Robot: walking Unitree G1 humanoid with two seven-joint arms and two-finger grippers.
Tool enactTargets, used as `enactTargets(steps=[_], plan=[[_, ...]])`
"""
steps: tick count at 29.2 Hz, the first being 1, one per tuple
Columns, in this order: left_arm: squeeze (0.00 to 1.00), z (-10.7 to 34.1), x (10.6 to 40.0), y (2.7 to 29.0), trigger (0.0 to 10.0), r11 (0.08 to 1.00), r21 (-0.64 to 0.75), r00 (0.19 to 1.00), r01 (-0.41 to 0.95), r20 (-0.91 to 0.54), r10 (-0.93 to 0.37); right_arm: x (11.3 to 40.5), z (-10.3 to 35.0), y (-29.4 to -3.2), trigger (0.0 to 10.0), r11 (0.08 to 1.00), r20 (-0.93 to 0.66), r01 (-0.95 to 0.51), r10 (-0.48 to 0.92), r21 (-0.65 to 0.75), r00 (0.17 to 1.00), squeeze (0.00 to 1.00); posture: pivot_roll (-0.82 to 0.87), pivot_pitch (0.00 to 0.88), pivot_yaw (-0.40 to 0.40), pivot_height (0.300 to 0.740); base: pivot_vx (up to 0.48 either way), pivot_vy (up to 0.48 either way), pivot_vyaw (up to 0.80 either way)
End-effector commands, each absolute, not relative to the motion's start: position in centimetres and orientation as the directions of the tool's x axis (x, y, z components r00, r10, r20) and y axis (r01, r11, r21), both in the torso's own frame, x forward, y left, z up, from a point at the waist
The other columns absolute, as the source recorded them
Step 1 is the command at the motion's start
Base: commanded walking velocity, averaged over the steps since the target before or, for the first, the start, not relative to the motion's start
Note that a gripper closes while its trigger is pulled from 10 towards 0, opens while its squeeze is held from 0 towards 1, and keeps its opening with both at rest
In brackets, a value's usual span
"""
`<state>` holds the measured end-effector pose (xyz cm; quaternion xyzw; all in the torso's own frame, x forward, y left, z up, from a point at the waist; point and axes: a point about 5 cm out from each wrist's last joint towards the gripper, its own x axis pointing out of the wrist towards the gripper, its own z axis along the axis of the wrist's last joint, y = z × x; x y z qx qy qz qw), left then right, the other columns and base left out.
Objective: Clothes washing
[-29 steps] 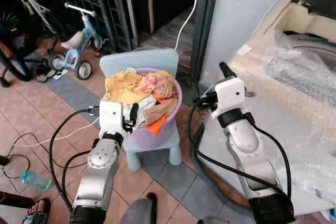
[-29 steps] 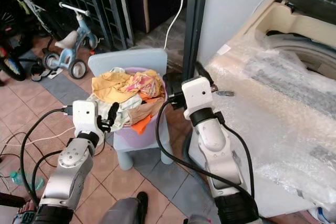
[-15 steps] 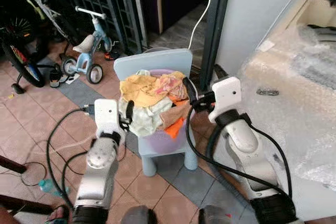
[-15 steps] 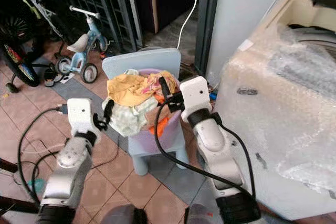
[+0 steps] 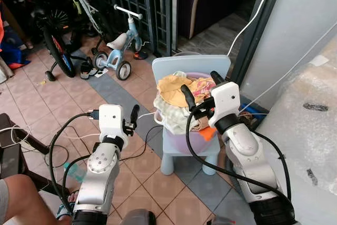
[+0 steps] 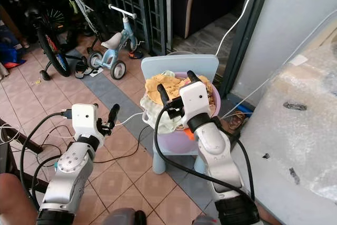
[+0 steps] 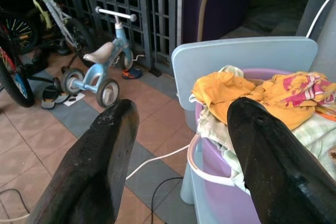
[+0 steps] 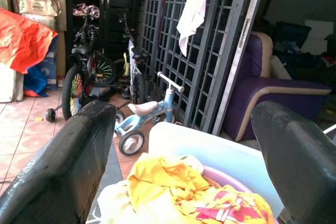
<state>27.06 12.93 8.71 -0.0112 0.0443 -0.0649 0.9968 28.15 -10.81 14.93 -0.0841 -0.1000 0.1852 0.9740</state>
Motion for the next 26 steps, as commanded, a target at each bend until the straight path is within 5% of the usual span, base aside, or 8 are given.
enactTargets(steps=[1,16,26], plan=[[0.00,9.2,27.3,12.6,10.0,0.989,-0.033,0.987,0.147,-0.063,-0.148,28.3,15.3,-11.4,10.0,0.926,0.171,-0.321,0.355,-0.197,0.919,0.00,-0.03,0.077,0.073,0.740,0.454,0.000,0.00],[0.00,8.9,27.3,12.7,10.0,0.990,-0.029,0.986,0.140,-0.082,-0.142,28.2,14.9,-11.0,10.0,0.910,0.147,-0.351,0.387,-0.221,0.910,0.00,-0.03,0.080,0.070,0.740,0.415,0.115,0.13],[0.00,8.8,27.3,12.6,10.0,0.991,-0.027,0.987,0.129,-0.092,-0.131,28.0,13.7,-10.9,10.0,0.897,0.065,-0.392,0.412,-0.205,0.909,0.00,-0.03,0.086,0.064,0.740,0.000,0.000,0.08]])
